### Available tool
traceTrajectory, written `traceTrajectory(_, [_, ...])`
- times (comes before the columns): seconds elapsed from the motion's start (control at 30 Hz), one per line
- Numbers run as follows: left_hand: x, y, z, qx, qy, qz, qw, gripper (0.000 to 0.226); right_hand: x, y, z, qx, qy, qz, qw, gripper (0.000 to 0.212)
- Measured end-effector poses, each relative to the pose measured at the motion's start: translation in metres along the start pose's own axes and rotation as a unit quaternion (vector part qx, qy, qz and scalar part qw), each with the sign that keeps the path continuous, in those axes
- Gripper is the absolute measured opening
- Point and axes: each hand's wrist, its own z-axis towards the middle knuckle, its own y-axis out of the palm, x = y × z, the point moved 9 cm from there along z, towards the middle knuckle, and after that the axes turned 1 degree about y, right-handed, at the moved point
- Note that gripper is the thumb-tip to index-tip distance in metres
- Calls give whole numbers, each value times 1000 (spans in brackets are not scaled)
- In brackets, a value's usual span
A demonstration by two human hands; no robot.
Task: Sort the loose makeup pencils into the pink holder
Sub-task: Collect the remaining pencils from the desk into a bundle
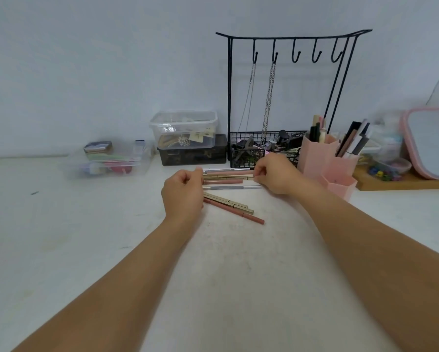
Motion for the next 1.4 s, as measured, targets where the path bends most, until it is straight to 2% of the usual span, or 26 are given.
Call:
traceTrajectory(0.2, [1,4,-2,-13,-8,0,1000,27,0,2,1,-4,-7,6,1000,3])
traceTrajectory(0.33, [0,3,-2,-16,-12,-4,1000,26,-13,-4,-3,19,-39,57,997,10])
traceTrajectory(0.4, [0,3,-2,-16,-15,-6,1000,25,-23,0,-5,-24,-48,82,995,15])
traceTrajectory(0.5, [0,4,-1,-16,-16,-7,1000,25,-33,12,-9,-101,-60,47,992,9])
traceTrajectory(0.67, [0,3,-2,-16,-22,-27,999,25,-39,6,-11,-114,-78,17,990,5])
traceTrajectory(0.77, [4,4,-5,-26,-29,-75,996,28,-43,-14,-10,-80,-55,153,983,12])
traceTrajectory(0.87, [11,10,-10,-59,-24,-138,988,29,-57,-18,-14,-87,-28,330,940,12])
traceTrajectory(0.93, [19,15,-15,-87,-4,-155,984,29,-73,-10,-18,-114,-38,366,923,10])
traceTrajectory(1.03, [25,16,-16,-94,24,-160,982,32,-93,6,-23,-140,-64,348,925,8])
traceTrajectory(1.13, [23,7,-14,-51,44,-136,988,38,-102,16,-26,-142,-79,314,935,9])
traceTrajectory(1.27, [14,-11,-4,32,28,-145,989,39,-109,14,-31,-160,-107,119,974,12])
traceTrajectory(1.4, [1,-31,7,115,-15,-120,986,40,-107,19,-38,-208,-104,-20,972,20])
